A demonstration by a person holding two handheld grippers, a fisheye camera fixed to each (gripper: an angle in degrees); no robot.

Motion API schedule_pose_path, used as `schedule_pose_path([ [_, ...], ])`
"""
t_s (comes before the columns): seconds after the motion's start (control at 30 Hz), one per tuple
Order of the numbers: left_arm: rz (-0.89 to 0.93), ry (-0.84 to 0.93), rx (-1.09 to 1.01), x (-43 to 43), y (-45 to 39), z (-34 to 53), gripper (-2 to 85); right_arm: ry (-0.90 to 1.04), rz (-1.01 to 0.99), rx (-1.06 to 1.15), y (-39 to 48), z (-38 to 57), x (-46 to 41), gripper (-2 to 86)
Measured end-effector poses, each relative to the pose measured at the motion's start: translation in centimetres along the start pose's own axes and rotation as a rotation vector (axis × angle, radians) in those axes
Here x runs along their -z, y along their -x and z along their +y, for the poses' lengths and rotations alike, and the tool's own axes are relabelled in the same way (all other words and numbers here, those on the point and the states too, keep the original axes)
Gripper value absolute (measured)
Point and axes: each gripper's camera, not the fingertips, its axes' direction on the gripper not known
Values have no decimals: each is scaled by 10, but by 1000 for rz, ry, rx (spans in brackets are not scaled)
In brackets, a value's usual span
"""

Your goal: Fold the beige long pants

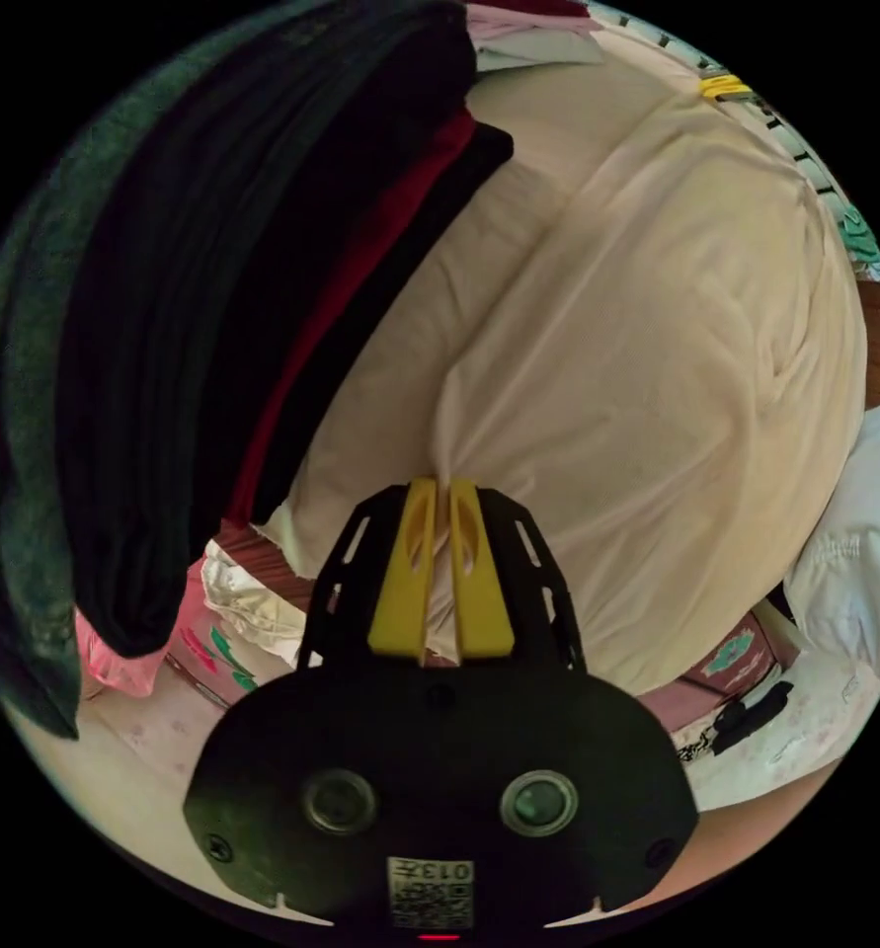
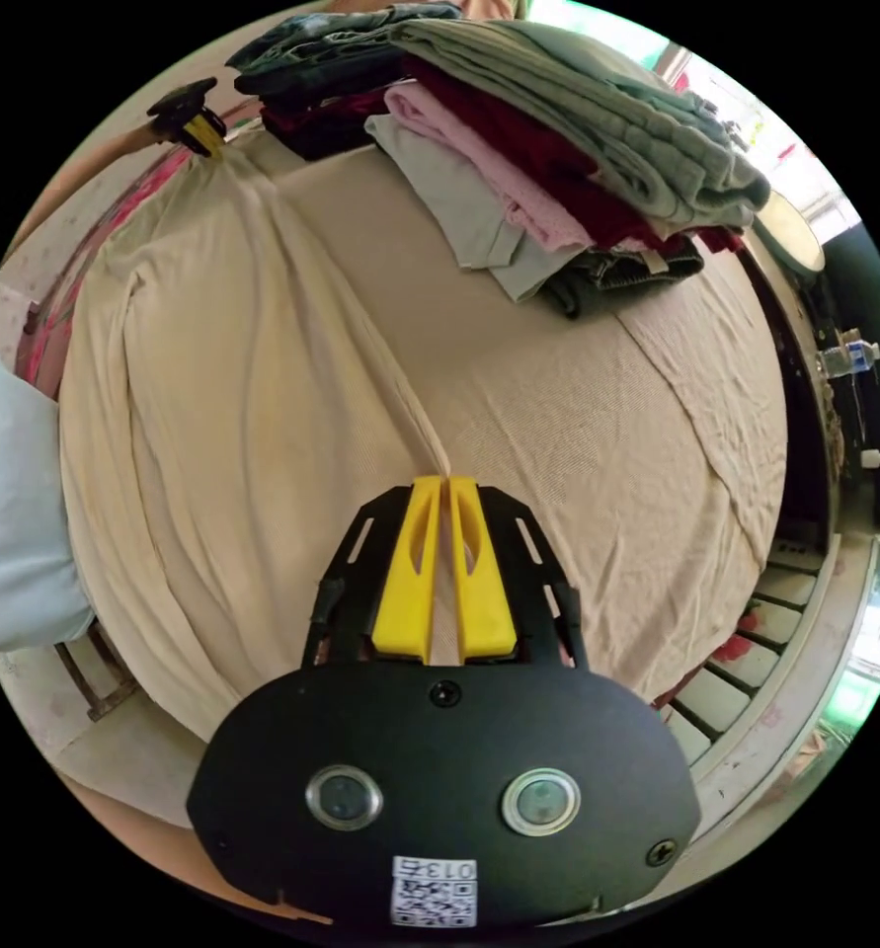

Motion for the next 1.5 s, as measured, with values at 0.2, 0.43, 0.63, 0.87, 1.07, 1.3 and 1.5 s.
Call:
schedule_pose_path([
  [0.2,-85,-232,102,39,-30,69,8,-66,197,-21,64,25,55,9],
  [0.43,-146,-468,195,64,-129,196,7,-208,474,-211,212,120,133,9],
  [0.63,-34,-456,264,10,-218,257,6,-160,578,-471,360,188,115,9],
  [0.87,105,-327,304,-83,-264,263,6,74,474,-613,453,226,19,10],
  [1.07,60,-340,253,-91,-264,262,7,30,517,-639,480,243,37,13],
  [1.3,137,-300,261,-133,-261,253,21,94,422,-666,517,276,-11,33],
  [1.5,218,-263,226,-125,-254,270,56,18,362,-736,526,317,13,79],
])
